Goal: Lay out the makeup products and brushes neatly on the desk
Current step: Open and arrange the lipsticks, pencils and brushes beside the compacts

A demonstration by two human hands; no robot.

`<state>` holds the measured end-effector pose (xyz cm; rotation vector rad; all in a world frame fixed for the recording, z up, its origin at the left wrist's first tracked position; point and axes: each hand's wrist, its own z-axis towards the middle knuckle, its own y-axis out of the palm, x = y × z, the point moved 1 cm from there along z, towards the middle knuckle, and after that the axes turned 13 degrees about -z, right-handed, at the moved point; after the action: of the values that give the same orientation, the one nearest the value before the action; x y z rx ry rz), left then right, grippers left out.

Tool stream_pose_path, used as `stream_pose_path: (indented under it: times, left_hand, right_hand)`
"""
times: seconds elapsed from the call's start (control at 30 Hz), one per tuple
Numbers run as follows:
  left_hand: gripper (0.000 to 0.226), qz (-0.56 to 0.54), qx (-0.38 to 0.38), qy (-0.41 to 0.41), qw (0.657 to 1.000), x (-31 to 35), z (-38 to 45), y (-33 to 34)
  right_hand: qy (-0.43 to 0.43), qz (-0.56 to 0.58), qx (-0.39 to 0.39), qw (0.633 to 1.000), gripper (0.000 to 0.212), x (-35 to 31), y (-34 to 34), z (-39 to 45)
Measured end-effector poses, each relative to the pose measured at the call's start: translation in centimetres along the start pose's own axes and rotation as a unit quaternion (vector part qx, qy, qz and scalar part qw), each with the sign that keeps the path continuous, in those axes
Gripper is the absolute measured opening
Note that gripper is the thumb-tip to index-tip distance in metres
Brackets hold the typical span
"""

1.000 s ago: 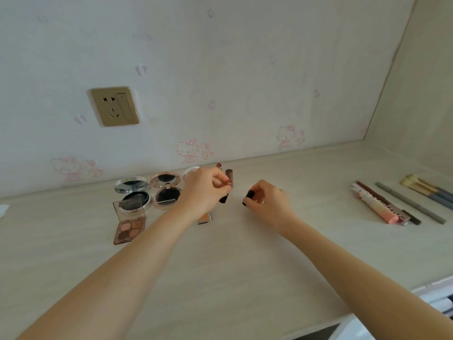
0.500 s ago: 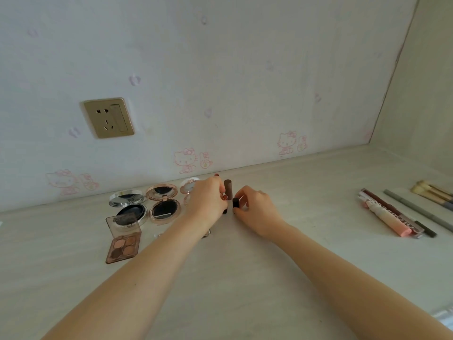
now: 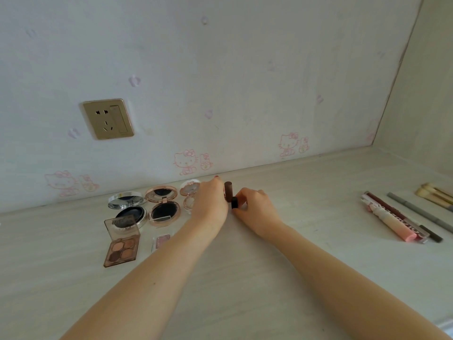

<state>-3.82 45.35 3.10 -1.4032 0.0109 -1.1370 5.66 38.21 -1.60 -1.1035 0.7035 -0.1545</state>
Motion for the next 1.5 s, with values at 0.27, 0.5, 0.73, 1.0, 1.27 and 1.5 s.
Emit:
stream_pose_path:
  times: [0.27, 0.5, 0.73, 1.0, 1.27, 1.5]
  left_hand:
    - [0.019, 0.001, 0.005, -0.006, 1.0, -0.2, 0.1, 0.2]
    - [0.022, -0.019, 0.016, -0.003, 1.0, -0.8, 0.4, 0.2]
    - [0.026, 0.009, 0.04, 0.06, 0.997, -0.4, -0.3, -1.8]
    - [0.019, 0.052, 0.015, 0.155, 0.986, 3.0, -3.8, 0.0]
    - [0.019, 0.008, -0.051, 0.179, 0.983, 7.7, -6.3, 5.4]
    - [0.022, -0.03, -0.083, 0.198, 0.976, 12.1, -6.7, 10.2]
  right_hand:
    - [-0.007, -0.029, 0.006, 1.0, 0.022, 0.0, 0.5, 0.3]
    - [-0.018, -0.037, 0.012, 0.999, 0.029, 0.5, 0.3, 0.1]
    - [-0.025, -0.051, 0.014, 0.998, 0.032, 1.9, -2.1, -2.0]
    - [-0.036, -0.15, 0.02, 0.988, 0.032, 5.6, -6.7, -7.2]
    - [0.01, -0.222, 0.048, 0.974, 0.029, 11.5, -12.2, -12.5]
    - [0.035, -0.239, 0.055, 0.969, 0.029, 15.7, -15.6, -15.0]
